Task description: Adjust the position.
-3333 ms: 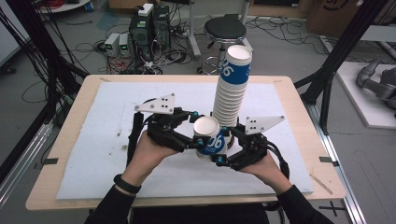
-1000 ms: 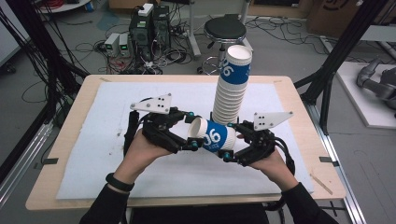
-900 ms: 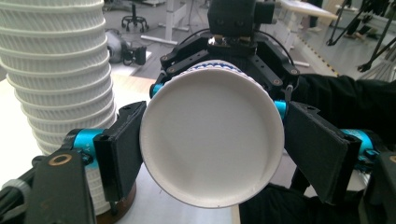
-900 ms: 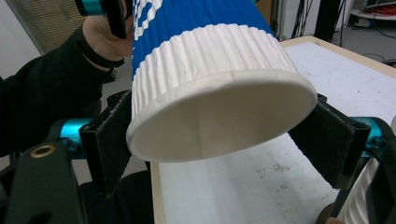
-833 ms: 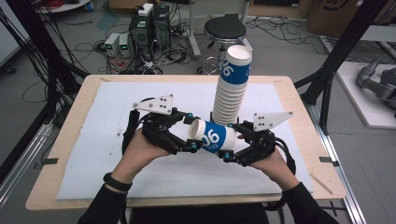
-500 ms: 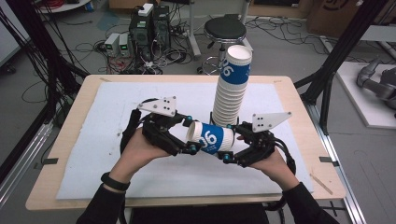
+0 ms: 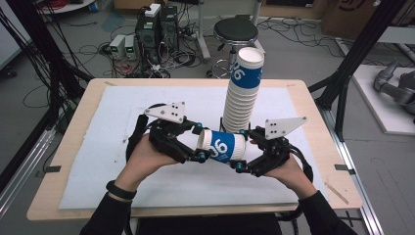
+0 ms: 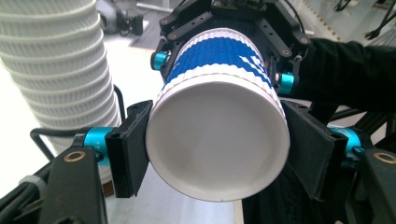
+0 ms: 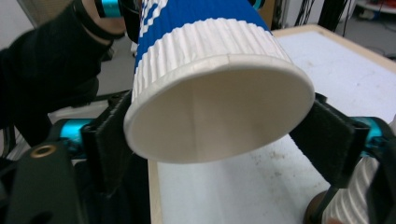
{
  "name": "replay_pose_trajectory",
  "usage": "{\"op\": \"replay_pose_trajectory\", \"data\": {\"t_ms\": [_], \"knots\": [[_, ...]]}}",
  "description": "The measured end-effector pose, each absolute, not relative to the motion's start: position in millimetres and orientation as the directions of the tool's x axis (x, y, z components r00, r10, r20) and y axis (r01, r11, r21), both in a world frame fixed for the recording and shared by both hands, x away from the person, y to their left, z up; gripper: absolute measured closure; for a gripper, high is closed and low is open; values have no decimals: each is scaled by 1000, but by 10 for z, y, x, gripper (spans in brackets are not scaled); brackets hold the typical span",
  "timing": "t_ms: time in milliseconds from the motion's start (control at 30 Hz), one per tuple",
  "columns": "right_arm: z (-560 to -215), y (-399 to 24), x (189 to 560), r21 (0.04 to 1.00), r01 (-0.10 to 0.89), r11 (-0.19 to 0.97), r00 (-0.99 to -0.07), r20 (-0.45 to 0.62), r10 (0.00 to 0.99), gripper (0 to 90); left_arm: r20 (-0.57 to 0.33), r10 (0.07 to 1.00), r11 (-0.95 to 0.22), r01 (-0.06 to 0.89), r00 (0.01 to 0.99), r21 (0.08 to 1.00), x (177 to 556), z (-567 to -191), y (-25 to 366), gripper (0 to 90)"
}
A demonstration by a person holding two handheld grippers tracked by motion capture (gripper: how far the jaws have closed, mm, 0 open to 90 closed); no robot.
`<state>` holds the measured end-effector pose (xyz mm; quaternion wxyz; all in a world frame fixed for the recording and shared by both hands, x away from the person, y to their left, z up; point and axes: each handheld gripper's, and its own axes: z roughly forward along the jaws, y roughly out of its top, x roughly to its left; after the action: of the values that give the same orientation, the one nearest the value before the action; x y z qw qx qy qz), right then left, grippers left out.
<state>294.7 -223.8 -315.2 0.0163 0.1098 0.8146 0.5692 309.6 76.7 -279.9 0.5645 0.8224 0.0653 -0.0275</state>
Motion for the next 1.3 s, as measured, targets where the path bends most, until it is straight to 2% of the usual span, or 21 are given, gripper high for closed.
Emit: {"op": "replay_pose_trajectory", "data": {"t_ms": [167,367,500,900,1300], "knots": [[-3114,-2282,2942,948,203,246,-967,154,205,138,-126,60,-240,136,990,961,3118,-2833,794,296],[-3106,-2281,2946,952,236,195,-956,192,221,138,-121,63,-185,131,991,974,3121,-2842,807,297],[-3101,-2284,2952,955,245,167,-954,206,220,145,-117,62,-188,127,991,974,3120,-2855,789,296],[-3093,-2309,2943,958,208,198,-963,164,214,176,-126,66,-233,138,990,963,3117,-2872,767,290],[-3111,-2301,2958,950,205,236,-966,157,205,189,-109,85,-345,131,990,929,3089,-2823,745,218]]}}
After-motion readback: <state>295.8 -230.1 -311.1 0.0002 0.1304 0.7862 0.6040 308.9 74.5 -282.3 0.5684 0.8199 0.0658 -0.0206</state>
